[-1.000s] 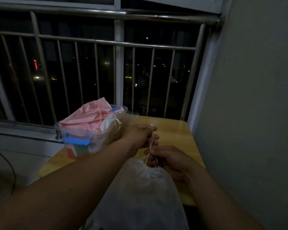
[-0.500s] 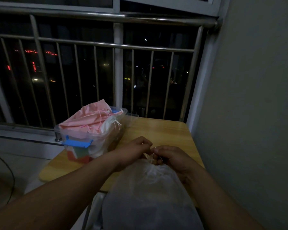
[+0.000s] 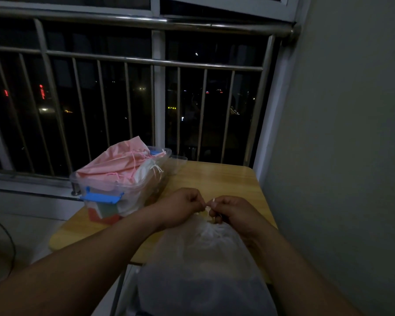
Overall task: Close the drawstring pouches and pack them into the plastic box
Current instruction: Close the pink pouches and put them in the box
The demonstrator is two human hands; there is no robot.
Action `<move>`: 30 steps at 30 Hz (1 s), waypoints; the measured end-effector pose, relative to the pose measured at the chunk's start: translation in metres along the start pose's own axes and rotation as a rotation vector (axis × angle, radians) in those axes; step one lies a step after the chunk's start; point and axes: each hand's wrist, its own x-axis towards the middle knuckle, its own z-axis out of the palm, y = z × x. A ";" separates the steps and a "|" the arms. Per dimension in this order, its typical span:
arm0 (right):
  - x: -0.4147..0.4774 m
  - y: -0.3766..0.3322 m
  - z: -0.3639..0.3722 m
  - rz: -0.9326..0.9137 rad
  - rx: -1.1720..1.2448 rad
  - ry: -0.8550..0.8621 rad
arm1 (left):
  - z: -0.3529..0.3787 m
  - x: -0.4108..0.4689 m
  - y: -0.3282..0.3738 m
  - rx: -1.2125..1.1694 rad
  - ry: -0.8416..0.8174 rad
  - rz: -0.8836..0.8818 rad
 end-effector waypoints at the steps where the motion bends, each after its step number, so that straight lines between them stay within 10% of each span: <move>1: 0.000 -0.001 0.002 -0.013 -0.032 0.017 | -0.001 0.002 0.003 -0.014 0.007 -0.021; 15: -0.008 -0.005 0.001 -0.219 -0.218 0.069 | 0.013 0.002 0.004 -0.190 -0.016 -0.089; 25: -0.002 0.003 0.006 -0.304 -0.320 0.100 | 0.023 0.003 -0.002 0.111 0.039 0.039; 30: -0.002 0.003 0.005 -0.287 -0.304 0.064 | 0.017 0.000 -0.008 -0.154 -0.083 -0.027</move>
